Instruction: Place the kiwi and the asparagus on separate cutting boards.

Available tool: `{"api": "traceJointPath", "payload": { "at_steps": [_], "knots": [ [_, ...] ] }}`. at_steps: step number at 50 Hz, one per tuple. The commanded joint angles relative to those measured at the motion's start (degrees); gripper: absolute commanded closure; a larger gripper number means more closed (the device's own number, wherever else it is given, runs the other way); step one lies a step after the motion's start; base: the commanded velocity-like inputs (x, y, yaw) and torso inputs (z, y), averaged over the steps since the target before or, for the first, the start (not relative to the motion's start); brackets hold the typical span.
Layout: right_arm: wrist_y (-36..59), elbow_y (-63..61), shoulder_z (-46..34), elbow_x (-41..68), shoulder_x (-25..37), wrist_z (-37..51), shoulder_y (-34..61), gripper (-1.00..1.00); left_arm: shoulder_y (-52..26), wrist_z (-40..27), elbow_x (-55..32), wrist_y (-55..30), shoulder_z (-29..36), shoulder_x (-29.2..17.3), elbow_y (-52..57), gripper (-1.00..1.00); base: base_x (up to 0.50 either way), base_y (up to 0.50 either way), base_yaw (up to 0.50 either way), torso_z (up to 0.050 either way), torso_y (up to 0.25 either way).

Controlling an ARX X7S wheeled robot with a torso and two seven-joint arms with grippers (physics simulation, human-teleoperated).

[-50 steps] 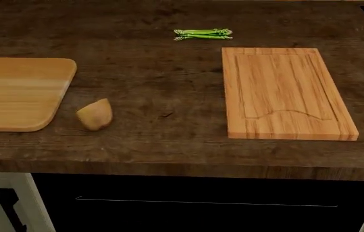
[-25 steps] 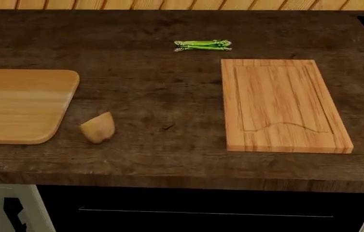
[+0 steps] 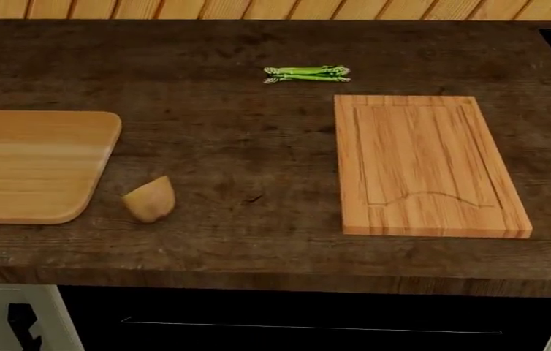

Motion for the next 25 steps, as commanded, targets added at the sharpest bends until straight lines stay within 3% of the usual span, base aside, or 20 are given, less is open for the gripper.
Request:
{"api": "traceJointPath", "payload": {
  "at_steps": [1,7,9,11,12,16,25],
  "knots": [
    [0.03,0.34,1.06,-0.9,-0.78,-0.84,0.26,-1.0,-0.07,1.08,-0.59,0.96,-1.52,0.86,-0.07,-1.0,0.0,0.0,0.0,0.05,0.0],
    [0.56,0.16,0.71,-0.98,-0.61,-0.58,0.38,-1.0,-0.14,0.92,-0.67,0.91,-1.19,0.74,-0.09,-1.0,0.0,0.0,0.0,0.05,0.0],
    [3.76,-3.29,2.0,2.58,-0.1,-1.47,0.12,-1.0,-0.37,2.87,-6.02,-3.48,-3.23,0.43,1.88,-1.0,0.0,0.0,0.0,0.025,0.0],
    [11.56,-9.74,0.55,-1.55,2.09,0.64,0.31,-1.0,0.06,3.06,-8.16,-9.54,-3.7,-1.39,7.38,-1.0,0.0,0.0,0.0,0.0,0.0],
    [11.96,-15.56,2.1,0.83,2.85,0.05,-0.52,-1.0,-0.02,2.1,-6.96,-10.89,-3.41,-2.35,10.2,-1.0,0.0,0.0,0.0,0.0,0.0],
    [32.07,-34.43,9.39,8.16,7.67,1.38,3.23,-1.0,-1.29,0.24,-12.13,-24.32,-7.54,-7.8,28.66,-1.0,0.0,0.0,0.0,0.0,0.0],
    [54.88,-51.08,26.56,22.11,16.92,1.78,9.1,-1.0,-8.92,-2.88,-23.13,-45.08,-17.29,-15.08,45.29,-1.0,0.0,0.0,0.0,0.0,0.0]
  ]
}}
